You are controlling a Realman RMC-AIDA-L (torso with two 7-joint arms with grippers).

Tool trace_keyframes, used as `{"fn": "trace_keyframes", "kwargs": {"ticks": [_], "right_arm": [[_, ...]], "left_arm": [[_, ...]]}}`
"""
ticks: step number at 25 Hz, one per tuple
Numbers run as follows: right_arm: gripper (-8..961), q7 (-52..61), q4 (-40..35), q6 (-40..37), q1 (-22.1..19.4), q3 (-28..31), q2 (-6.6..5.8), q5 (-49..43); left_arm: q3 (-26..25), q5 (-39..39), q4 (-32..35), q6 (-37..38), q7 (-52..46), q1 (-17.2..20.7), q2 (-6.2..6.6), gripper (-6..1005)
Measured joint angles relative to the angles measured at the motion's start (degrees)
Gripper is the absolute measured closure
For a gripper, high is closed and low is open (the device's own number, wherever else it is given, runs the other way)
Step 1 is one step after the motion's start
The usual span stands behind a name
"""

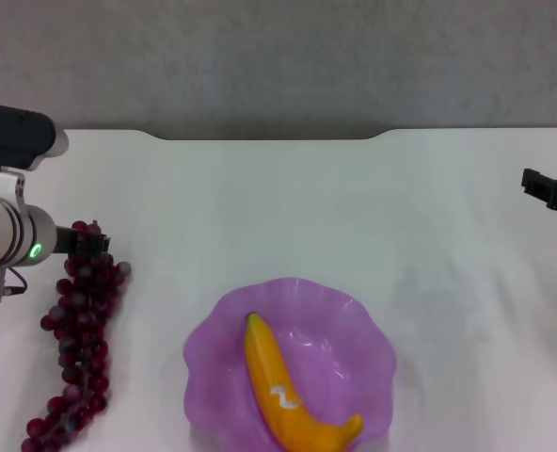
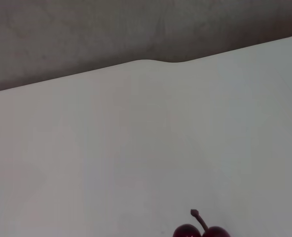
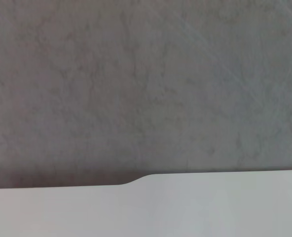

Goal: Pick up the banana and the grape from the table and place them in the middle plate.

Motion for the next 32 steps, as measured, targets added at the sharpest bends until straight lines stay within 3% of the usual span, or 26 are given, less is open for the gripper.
{"fn": "trace_keyframes", "kwargs": {"ticks": [8,19,32], "right_arm": [[346,0.0,0.1,0.0,0.0,0.0,0.00,0.0],[347,-0.2,1.2,0.3,0.5,0.0,-0.08,-0.1],[346,-0.1,1.4,0.7,0.7,0.0,-0.09,-0.2]], "left_arm": [[-0.2,0.0,0.0,-0.1,0.1,0.1,0.07,595],[-0.1,0.0,-3.1,-1.6,1.3,1.4,0.01,722],[-0.2,0.6,-20.2,-10.4,1.8,6.8,0.29,782]]}}
